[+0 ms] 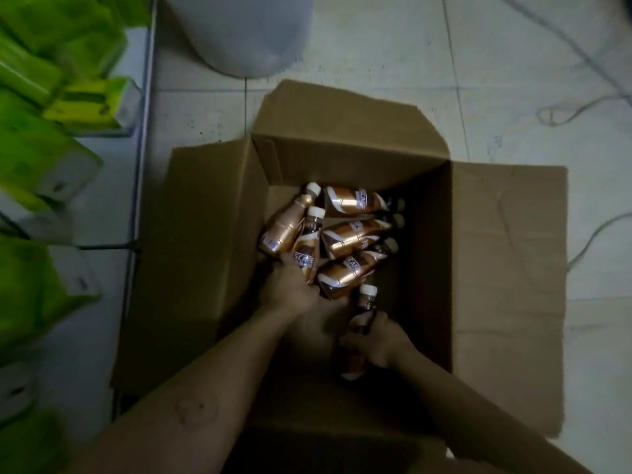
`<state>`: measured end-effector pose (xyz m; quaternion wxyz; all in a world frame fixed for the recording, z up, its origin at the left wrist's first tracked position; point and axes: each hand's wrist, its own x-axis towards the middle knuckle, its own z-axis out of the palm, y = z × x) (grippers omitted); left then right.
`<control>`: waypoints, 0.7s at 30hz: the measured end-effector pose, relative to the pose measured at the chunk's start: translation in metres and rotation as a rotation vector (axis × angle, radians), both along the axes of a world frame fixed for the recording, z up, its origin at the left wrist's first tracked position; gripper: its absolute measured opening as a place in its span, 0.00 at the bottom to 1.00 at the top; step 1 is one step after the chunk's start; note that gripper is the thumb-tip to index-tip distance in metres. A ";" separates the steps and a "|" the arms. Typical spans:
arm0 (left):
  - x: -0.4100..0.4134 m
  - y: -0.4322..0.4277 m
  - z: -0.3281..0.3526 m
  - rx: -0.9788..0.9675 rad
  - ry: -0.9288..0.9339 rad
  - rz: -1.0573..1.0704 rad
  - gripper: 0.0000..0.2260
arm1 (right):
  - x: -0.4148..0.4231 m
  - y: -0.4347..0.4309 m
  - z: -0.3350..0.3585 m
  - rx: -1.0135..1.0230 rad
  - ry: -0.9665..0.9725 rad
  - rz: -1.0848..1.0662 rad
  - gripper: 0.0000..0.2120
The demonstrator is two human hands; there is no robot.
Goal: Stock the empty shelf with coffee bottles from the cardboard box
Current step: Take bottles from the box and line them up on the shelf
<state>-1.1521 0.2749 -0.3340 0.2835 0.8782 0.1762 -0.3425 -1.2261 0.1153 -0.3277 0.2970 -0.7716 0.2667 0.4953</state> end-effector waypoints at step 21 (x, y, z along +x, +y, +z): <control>-0.007 0.045 0.150 -0.281 -0.209 0.151 0.29 | 0.041 0.014 0.121 0.348 -0.544 -0.368 0.36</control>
